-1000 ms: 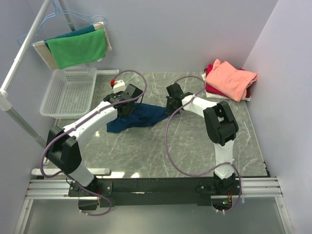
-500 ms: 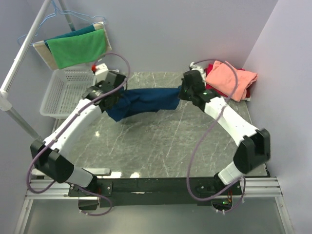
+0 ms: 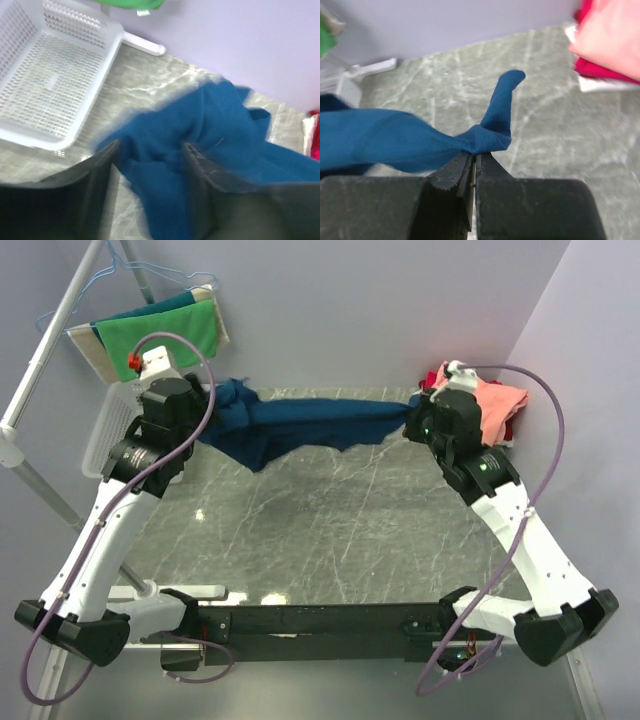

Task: Fold and stack the t-shirts
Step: Flatten the tshirt out

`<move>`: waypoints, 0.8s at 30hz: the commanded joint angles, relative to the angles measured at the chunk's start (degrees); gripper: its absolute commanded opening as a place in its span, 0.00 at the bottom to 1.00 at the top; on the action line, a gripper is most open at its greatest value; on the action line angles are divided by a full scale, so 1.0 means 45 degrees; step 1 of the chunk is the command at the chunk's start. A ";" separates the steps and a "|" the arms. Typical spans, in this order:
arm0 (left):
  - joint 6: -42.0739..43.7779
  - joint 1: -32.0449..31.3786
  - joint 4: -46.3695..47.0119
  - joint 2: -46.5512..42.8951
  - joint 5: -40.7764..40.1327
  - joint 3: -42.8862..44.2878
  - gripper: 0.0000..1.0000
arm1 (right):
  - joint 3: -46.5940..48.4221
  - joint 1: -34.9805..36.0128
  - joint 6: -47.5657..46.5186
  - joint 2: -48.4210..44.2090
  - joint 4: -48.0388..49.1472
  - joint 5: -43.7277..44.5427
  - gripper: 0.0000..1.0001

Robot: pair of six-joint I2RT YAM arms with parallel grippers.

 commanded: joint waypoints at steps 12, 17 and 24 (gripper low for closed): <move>-0.0708 0.0582 0.0401 0.1265 0.2635 -0.2258 0.99 | -0.3994 -0.0213 0.2046 -0.0447 -0.0590 0.1227 0.00; -0.0338 -0.0019 0.0324 0.0816 0.4497 -0.3333 0.95 | -0.3994 -0.0213 0.2163 0.0217 -0.0650 0.1286 0.00; -0.1273 -0.2384 -0.0497 0.0094 0.5473 -0.5166 0.81 | -0.3839 -0.0194 0.2339 0.1115 -0.0493 0.0818 0.00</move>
